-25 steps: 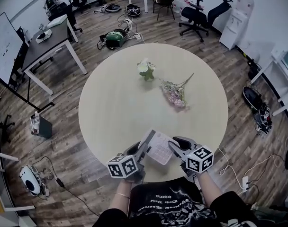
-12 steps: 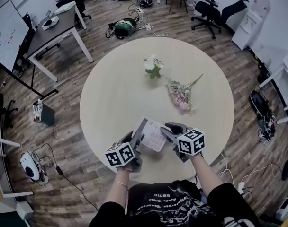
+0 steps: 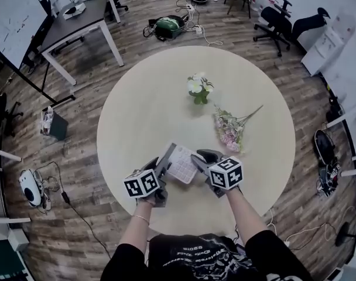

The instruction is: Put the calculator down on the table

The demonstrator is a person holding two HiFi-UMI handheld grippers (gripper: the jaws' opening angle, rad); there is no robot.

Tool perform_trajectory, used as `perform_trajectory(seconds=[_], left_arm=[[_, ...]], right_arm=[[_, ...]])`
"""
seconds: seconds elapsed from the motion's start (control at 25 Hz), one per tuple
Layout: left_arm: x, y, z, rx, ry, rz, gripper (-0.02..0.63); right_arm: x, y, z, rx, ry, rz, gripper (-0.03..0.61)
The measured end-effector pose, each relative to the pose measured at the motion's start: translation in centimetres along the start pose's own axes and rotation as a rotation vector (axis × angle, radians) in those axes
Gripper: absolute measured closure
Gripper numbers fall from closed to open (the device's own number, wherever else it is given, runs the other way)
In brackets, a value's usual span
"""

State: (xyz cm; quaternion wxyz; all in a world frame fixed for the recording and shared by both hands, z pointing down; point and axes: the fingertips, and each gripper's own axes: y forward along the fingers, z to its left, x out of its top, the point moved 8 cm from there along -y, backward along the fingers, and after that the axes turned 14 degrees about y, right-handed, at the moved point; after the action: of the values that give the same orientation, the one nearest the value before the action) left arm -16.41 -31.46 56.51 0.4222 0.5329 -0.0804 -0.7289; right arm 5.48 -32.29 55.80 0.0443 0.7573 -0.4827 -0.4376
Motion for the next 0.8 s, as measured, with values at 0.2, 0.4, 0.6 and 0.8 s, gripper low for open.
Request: perform_trajectory(seconds=[0.2,0.4,0.6,0.8], left_arm=[[1.2,2.3,1.2,0.035,0.018,0.019,0.479],[2.0,4.1,2.2,0.07,0.015,0.039,0.474],[2.4,5.1,3.1,0.088,-0.004,0.049,0.472],[2.8,5.4,2.9,0.103,0.039,0.059,0.465]], right_arm=[[1.3,2.4,-2.0,0.004,0.039,0.032,0.446],[2.2,4.2,-3.2,-0.001,0.025,0.049,0.445],[3.2,5.8,-3.3,-0.043,-0.053,0.096,0.443],[2.8,6.6,-3.6,-0.086,-0.105,0.181,0.448]])
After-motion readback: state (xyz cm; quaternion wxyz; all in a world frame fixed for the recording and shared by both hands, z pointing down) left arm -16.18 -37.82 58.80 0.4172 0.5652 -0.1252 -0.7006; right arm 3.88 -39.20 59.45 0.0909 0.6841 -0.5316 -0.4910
